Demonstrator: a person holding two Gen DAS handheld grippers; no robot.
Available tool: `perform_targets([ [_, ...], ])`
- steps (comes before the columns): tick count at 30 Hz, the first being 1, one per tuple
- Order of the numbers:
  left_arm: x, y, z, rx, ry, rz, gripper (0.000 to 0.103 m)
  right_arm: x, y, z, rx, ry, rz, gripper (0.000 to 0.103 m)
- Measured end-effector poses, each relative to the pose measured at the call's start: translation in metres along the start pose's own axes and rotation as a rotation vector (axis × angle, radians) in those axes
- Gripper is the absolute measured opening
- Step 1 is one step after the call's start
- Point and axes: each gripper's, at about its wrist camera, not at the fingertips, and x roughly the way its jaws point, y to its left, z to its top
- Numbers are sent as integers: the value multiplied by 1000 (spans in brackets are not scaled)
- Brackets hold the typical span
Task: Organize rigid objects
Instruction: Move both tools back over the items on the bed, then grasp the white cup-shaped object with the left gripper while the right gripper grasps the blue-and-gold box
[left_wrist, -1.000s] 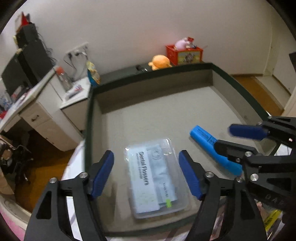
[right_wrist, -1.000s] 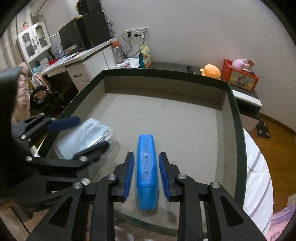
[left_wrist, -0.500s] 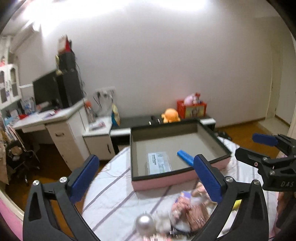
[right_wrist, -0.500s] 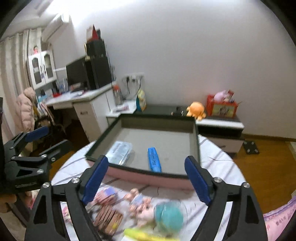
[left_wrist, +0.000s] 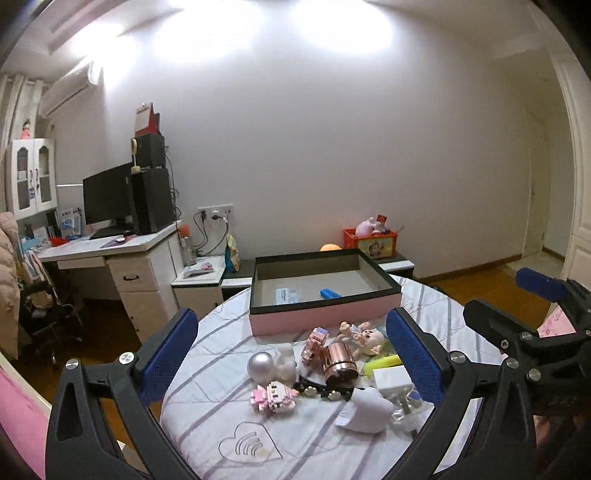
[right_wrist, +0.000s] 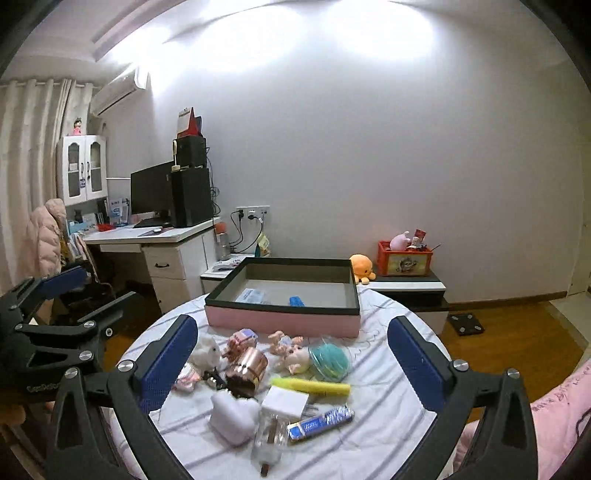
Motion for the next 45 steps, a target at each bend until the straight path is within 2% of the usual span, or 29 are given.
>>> perform_targets([
  [4, -17, -4, -4, 3, -67, 59, 103, -15, 4, -4, -15, -17, -14, 103],
  [8, -28, -7, -7, 15, -100, 95, 103, -26, 9, -10, -34, -31, -25, 103],
  [18, -18, -8, -26, 2, -58, 75, 103, -24, 8, -26, -40, -11, -42, 103],
  [21, -8, -7, -37, -10, -15, 66, 103, -19, 4, -34, -31, 15, -43, 103],
  [26, 17, -5, -63, -30, 104, 42, 103, -2, -9, -55, -17, 94, -58, 103],
  [33, 59, -27, -96, -39, 265, -38, 103, 26, -32, -90, 15, 225, -90, 103],
  [37, 79, -49, -107, 3, 324, -68, 103, 36, -48, -103, 42, 276, -100, 103],
  [39, 89, -54, -110, 17, 352, -53, 103, 40, -55, -108, 55, 294, -105, 103],
  [45, 104, -64, -108, 40, 365, -81, 103, 54, -70, -116, 83, 336, -98, 103],
])
